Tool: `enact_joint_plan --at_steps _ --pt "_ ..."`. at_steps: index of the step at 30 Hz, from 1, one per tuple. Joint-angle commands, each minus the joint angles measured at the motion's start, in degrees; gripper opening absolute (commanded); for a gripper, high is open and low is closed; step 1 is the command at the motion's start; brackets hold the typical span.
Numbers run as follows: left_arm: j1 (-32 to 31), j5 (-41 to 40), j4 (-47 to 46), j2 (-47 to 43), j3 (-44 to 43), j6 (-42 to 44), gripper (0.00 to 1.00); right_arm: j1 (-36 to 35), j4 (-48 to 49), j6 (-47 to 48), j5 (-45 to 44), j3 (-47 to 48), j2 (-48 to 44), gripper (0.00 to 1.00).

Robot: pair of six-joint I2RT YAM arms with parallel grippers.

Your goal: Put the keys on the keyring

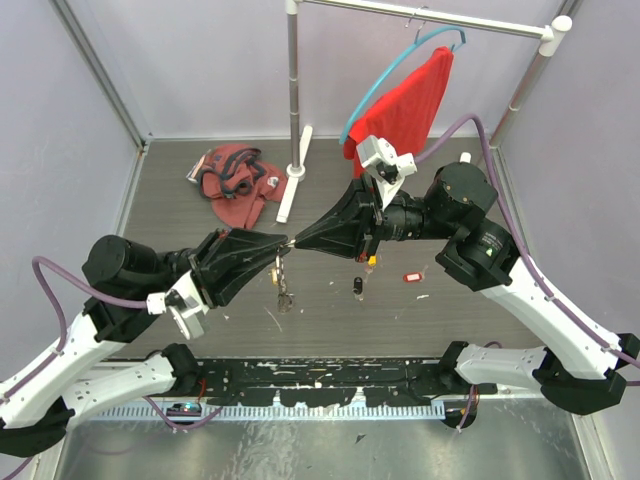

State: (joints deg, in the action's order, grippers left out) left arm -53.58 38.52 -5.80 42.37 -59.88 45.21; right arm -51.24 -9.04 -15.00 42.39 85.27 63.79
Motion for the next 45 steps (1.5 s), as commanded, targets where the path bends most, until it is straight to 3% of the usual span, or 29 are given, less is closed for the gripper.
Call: enact_joint_plan --at_steps 1,9,15,19,21,27,31,35,45 --pt "-0.2 0.4 -2.0 0.3 -1.5 0.2 0.23 0.2 3.0 -0.4 0.1 -0.3 -0.1 0.01" --pt "-0.2 0.6 -2.3 0.4 -1.6 0.2 0.22 0.2 3.3 -0.7 0.4 -0.5 -0.1 0.01" --pt "-0.1 0.6 -2.3 0.3 -1.7 0.2 0.13 0.2 3.3 -0.7 0.5 -0.6 0.0 0.01" --pt "-0.2 0.3 -2.3 0.4 -1.7 0.2 0.0 0.2 3.3 -0.8 0.5 -0.7 0.0 0.01" --pt "-0.2 0.2 -2.2 0.3 -1.6 0.5 0.0 0.2 3.3 -0.7 0.3 -0.7 -0.1 0.02" --pt "-0.1 0.1 -1.2 0.2 -1.8 0.9 0.0 0.2 3.2 0.1 -1.3 -0.8 -1.0 0.3" --pt "-0.2 -0.3 -1.0 0.1 -1.9 0.9 0.0 0.2 2.5 1.8 -3.5 -1.2 -2.2 0.39" --pt "-0.2 -1.0 -0.9 -0.1 -1.8 1.2 0.0 0.2 1.2 3.6 -4.5 -1.3 -3.3 0.4" --pt "-0.1 -1.3 0.1 0.1 -2.1 2.2 0.0 0.2 -1.5 6.3 -4.6 -0.5 -4.3 0.3"
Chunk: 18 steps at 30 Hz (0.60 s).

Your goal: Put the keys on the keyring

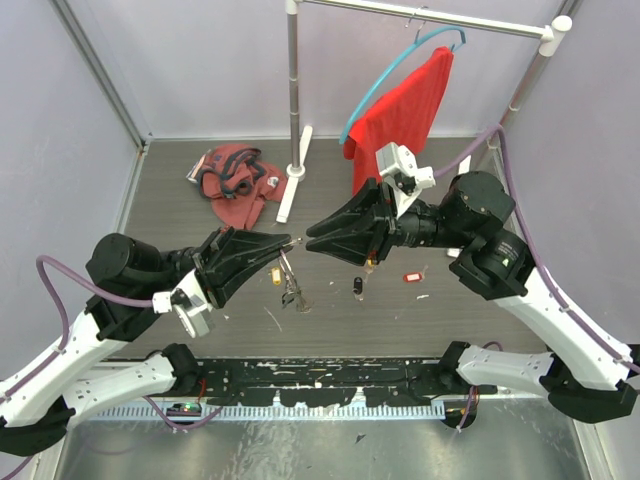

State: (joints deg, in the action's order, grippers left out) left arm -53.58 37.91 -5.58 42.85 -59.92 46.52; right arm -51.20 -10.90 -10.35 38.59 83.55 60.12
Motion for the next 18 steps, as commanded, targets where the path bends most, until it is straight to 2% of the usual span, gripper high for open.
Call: enact_joint_plan --at_steps 1,8,15,18 --pt "-0.2 -0.6 -0.1 -0.4 -2.0 0.9 0.0 0.1 0.2 1.6 -0.8 1.3 -0.5 0.33" --pt "-0.2 -0.4 0.0 -0.1 -2.1 1.1 0.0 0.1 0.2 1.2 0.2 1.8 0.9 0.38" --pt "-0.2 0.1 1.1 0.1 -2.1 2.7 0.0 0.1 1.5 0.5 1.3 1.9 1.8 0.36" --pt "-0.1 0.4 2.4 0.2 -2.4 4.4 0.0 0.1 1.8 0.2 1.5 1.8 2.1 0.31"
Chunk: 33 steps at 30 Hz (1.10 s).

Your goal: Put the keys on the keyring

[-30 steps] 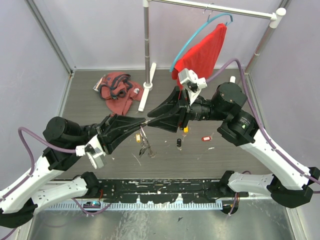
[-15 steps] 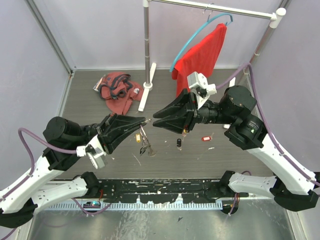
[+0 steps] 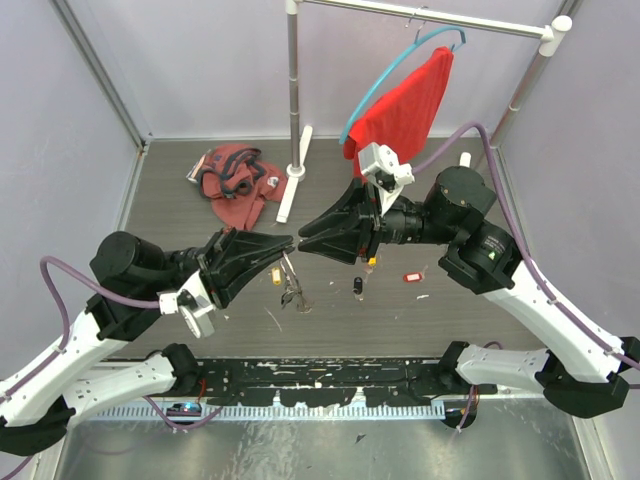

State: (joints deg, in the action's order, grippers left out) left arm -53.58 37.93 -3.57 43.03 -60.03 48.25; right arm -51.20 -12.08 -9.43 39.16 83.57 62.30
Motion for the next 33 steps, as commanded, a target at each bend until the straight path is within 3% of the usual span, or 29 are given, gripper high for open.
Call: enact_joint_plan --at_steps 1,4,9,11,14,19,21,26,33 --pt "-0.1 0.3 0.8 0.1 -2.6 3.1 0.0 0.1 2.9 -0.7 0.9 1.8 -0.2 0.29" --pt "-0.2 0.4 1.3 0.3 -2.8 3.6 0.0 0.1 3.1 -0.8 1.0 1.5 -0.1 0.24" --pt "-0.2 0.5 1.6 0.3 -2.7 3.9 0.0 0.1 3.1 -1.2 1.3 1.2 0.5 0.01" --pt "-0.2 0.4 1.6 0.2 -2.8 4.2 0.01 0.2 3.1 -1.4 1.5 1.3 0.6 0.01" --pt "-0.2 0.2 1.7 -0.1 -2.7 4.8 0.22 0.1 2.4 -2.1 0.2 2.3 0.7 0.01" --pt "-0.2 -0.3 3.4 -0.4 -3.2 6.0 0.38 0.1 1.6 -3.8 0.1 3.9 1.2 0.01" --pt "-0.2 -0.4 4.3 -0.6 -3.5 6.5 0.4 0.1 1.2 -4.3 0.1 4.2 1.5 0.01" --pt "-0.2 -1.1 9.2 -0.3 -5.8 9.7 0.29 0.1 0.5 -4.8 -0.4 3.9 1.4 0.01" --pt "-0.2 -4.0 13.1 0.4 -7.3 13.2 0.35 0.1 -0.4 -5.1 -2.8 4.2 1.3 0.01"
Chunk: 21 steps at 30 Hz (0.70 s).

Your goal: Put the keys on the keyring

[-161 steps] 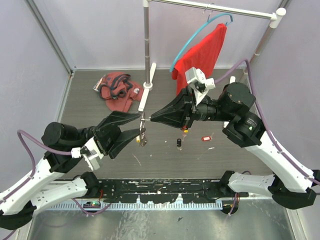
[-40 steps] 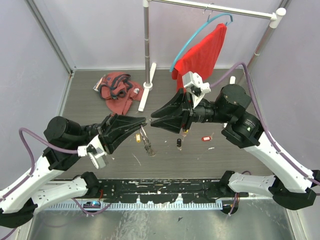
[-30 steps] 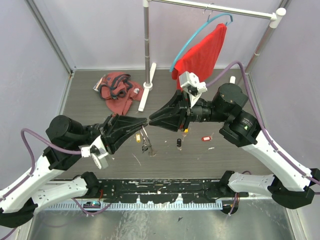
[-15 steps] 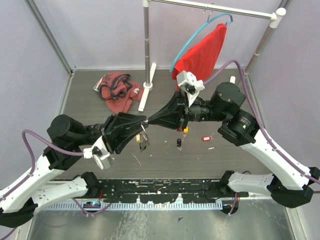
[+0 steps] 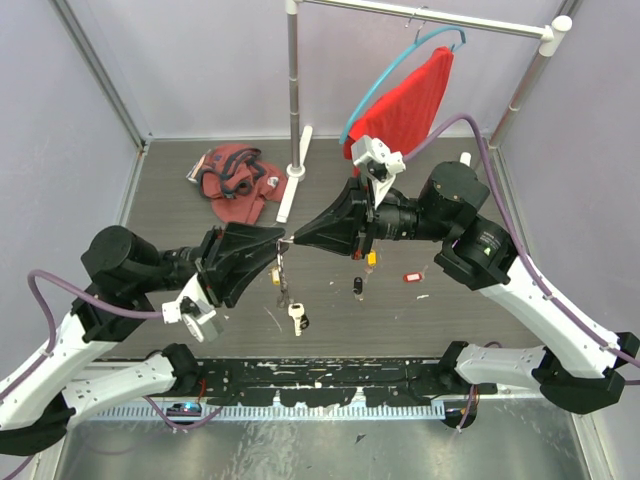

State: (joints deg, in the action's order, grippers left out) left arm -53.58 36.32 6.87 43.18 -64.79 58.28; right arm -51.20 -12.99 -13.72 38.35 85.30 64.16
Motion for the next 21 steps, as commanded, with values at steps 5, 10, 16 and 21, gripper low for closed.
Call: enact_joint_plan --at_steps 5,10,16,21 --pt "-0.3 -5.0 6.2 1.5 -4.0 5.7 0.39 0.2 0.4 -0.9 -3.7 2.6 -0.4 0.01" --pt "-0.3 -6.6 7.1 2.4 -4.2 7.5 0.32 0.1 -0.1 -0.9 -6.1 2.4 0.1 0.01" --pt "-0.9 -9.0 7.6 3.1 -4.5 9.6 0.3 0.1 -0.6 -1.0 -7.1 2.5 0.7 0.01" --pt "-1.4 -10.0 7.7 3.4 -4.5 10.4 0.27 0.1 -1.0 -0.9 -7.4 2.5 1.2 0.01"
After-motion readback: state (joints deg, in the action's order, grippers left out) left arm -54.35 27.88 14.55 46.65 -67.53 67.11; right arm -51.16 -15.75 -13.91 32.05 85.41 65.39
